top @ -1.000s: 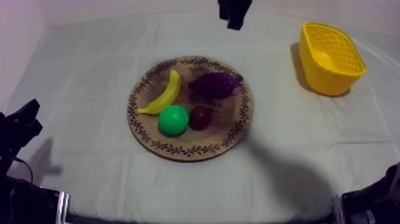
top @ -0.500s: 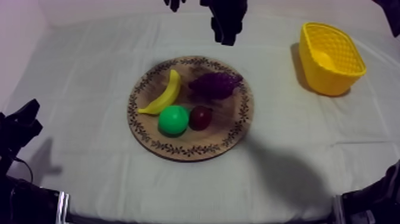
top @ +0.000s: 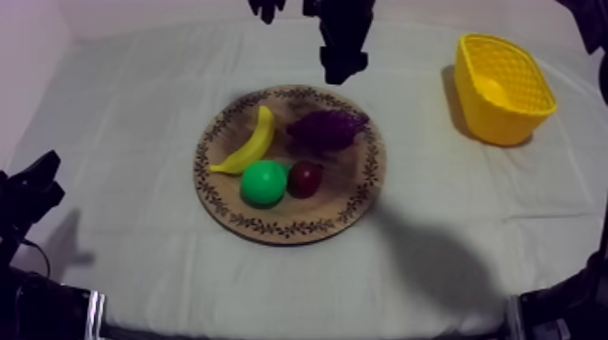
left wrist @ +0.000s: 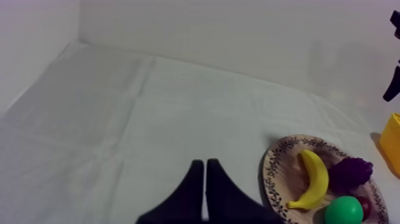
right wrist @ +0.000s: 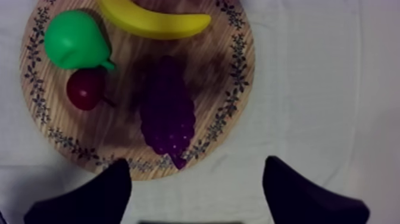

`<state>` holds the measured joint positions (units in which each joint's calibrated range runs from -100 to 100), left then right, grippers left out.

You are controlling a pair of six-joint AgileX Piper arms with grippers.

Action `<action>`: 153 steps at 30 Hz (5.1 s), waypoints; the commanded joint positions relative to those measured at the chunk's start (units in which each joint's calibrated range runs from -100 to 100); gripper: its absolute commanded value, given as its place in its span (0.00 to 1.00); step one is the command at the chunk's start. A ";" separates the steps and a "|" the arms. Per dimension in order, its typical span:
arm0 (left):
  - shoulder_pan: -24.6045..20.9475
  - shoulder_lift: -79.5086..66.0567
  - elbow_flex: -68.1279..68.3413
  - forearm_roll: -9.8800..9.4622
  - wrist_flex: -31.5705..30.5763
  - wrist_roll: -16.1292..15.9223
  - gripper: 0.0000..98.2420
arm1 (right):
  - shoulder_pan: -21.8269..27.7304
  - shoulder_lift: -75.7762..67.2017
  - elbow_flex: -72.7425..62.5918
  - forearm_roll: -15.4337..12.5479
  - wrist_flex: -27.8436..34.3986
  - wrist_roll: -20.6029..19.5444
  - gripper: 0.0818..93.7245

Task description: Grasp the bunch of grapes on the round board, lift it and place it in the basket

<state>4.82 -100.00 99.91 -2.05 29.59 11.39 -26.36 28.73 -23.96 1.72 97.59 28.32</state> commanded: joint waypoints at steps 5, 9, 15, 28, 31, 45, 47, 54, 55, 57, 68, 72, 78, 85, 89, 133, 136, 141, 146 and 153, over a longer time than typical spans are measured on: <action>0.00 0.00 -0.02 -0.02 -0.01 0.01 0.00 | -0.01 1.23 2.35 -0.76 -1.71 0.11 0.68; 0.00 0.00 -0.02 -0.02 -0.01 0.01 0.00 | -0.10 2.70 4.66 -1.24 -3.61 0.28 0.68; 0.00 0.00 -0.02 -0.02 -0.01 0.01 0.00 | -0.05 6.30 6.20 -2.04 -5.52 0.86 0.67; 0.00 0.00 -0.02 -0.02 -0.01 0.01 0.00 | 0.96 14.96 3.89 -2.31 -7.72 1.25 0.67; 0.00 0.00 -0.02 -0.02 -0.01 0.01 0.00 | 1.15 16.67 3.14 -2.38 -7.96 1.45 0.67; 0.00 0.00 -0.02 -0.02 -0.01 0.01 0.00 | 0.88 21.51 1.63 -2.95 -9.26 1.24 0.54; 0.00 0.00 -0.02 -0.02 -0.01 0.01 0.00 | 0.87 21.73 1.45 -3.02 -9.38 1.07 0.45; 0.00 0.00 -0.02 -0.02 -0.01 0.01 0.00 | 0.86 21.44 1.21 -3.09 -9.52 0.68 0.20; 0.00 0.00 -0.02 -0.02 -0.01 0.01 0.00 | 0.86 21.18 1.28 -3.09 -9.50 0.66 0.19; 0.00 0.00 -0.02 -0.02 -0.01 0.01 0.00 | 0.90 20.47 1.55 -3.05 -9.43 0.61 0.18; 0.00 0.00 -0.02 -0.02 -0.01 0.01 0.00 | 1.61 10.37 4.75 -1.48 -9.37 -1.16 0.17; 0.00 0.00 -0.02 -0.02 -0.01 0.01 0.00 | 2.38 5.58 6.14 -0.71 -10.10 -2.70 0.17; 0.00 0.00 -0.02 -0.02 -0.01 0.01 0.00 | 3.58 -0.90 9.51 1.00 -13.09 -6.01 0.17; 0.00 0.00 -0.02 -0.02 -0.01 0.01 0.00 | 5.46 -7.76 13.09 2.39 -15.72 -9.12 0.17; 0.00 0.00 -0.02 -0.02 -0.01 0.01 0.00 | 6.69 -10.83 14.50 3.04 -16.83 -10.45 0.16; 0.00 0.00 -0.02 -0.02 -0.01 0.01 0.00 | 24.71 -21.11 29.43 10.94 -36.22 -25.76 0.16; 0.00 0.00 -0.02 -0.02 -0.01 0.01 0.00 | 26.01 -20.81 31.47 11.49 -37.70 -26.70 0.16; 0.00 0.00 -0.02 -0.02 -0.01 0.01 0.00 | 28.09 -19.69 34.85 12.32 -40.36 -28.53 0.16; 0.00 0.00 -0.02 -0.02 -0.01 0.01 0.00 | 29.42 -17.77 38.02 13.43 -43.02 -30.85 0.16; 0.00 0.00 -0.02 -0.02 -0.01 0.01 0.00 | 29.92 -13.84 41.66 14.59 -45.58 -32.91 0.16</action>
<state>4.82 -100.00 99.91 -2.05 29.59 11.39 3.51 14.18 17.55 16.36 52.27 -4.30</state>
